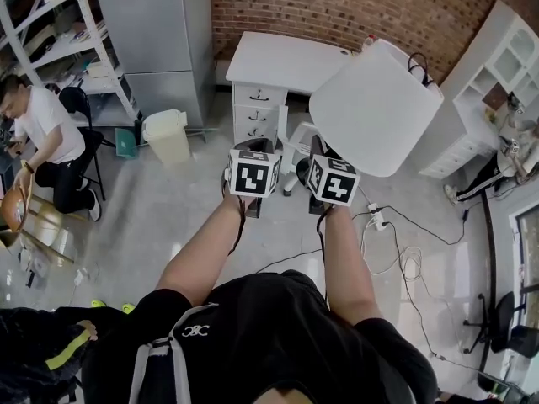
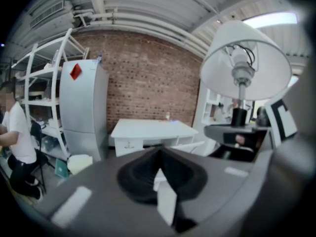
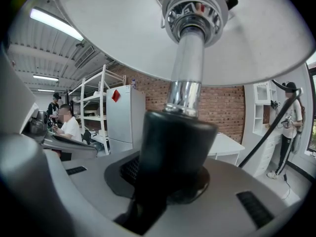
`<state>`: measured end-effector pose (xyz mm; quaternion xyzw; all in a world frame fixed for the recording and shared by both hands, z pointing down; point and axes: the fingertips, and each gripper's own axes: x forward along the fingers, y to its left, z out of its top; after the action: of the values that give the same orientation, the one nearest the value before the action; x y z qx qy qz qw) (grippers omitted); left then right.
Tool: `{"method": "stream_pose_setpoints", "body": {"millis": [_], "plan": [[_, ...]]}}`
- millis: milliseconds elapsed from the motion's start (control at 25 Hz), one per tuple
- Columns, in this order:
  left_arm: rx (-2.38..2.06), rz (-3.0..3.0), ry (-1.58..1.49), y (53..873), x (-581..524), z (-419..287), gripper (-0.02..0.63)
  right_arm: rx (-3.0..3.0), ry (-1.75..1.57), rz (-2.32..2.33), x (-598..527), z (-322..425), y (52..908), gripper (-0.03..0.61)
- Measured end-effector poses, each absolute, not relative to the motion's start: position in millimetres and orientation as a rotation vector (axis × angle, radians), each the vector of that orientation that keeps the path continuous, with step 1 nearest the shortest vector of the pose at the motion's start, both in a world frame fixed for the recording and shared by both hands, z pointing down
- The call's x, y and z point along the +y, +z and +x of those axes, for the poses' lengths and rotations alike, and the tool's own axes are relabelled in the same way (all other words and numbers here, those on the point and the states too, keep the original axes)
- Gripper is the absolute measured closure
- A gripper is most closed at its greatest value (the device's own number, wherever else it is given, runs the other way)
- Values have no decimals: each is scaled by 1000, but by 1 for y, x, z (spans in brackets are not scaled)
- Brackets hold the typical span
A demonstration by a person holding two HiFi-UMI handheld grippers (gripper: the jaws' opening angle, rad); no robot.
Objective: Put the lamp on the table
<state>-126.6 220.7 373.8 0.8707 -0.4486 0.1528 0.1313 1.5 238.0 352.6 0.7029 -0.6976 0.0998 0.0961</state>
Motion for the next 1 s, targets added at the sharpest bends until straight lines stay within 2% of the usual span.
{"method": "stream_pose_setpoints", "body": {"millis": [440, 1000], "plan": [[-1300, 2510, 475, 389, 182, -152, 615, -2071, 281, 2092, 197, -14, 351, 482], [-1343, 2512, 461, 395, 28, -102, 615, -2135, 227, 2058, 30, 31, 342, 482]]}}
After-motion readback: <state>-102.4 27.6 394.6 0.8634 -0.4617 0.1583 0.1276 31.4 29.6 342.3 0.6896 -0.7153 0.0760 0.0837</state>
